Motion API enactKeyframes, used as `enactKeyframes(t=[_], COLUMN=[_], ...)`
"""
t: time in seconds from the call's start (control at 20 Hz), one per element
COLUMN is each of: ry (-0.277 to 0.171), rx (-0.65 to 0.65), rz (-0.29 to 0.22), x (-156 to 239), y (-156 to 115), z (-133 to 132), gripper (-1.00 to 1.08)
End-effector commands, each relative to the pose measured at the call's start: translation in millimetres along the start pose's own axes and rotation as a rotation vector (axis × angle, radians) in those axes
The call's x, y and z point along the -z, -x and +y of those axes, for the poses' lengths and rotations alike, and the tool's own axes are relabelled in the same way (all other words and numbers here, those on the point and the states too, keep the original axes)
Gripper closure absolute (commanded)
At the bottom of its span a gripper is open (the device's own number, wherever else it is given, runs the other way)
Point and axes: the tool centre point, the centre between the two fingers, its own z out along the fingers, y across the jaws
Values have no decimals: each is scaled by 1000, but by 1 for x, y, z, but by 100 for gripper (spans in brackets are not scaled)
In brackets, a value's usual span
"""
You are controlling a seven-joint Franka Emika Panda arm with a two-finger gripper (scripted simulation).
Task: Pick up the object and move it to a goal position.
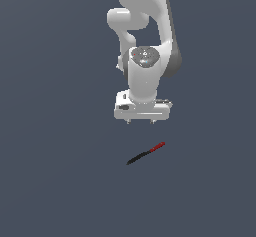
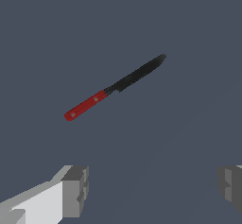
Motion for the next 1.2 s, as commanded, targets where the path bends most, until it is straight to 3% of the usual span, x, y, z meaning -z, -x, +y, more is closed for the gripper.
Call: enactKeyframes(t=[0.0,1.15], ry=[0,14], rx=[-36,-598], rz=[-1,-5], x=[-3,-56], y=[-3,-47], z=[-1,-16], gripper=[-92,-92])
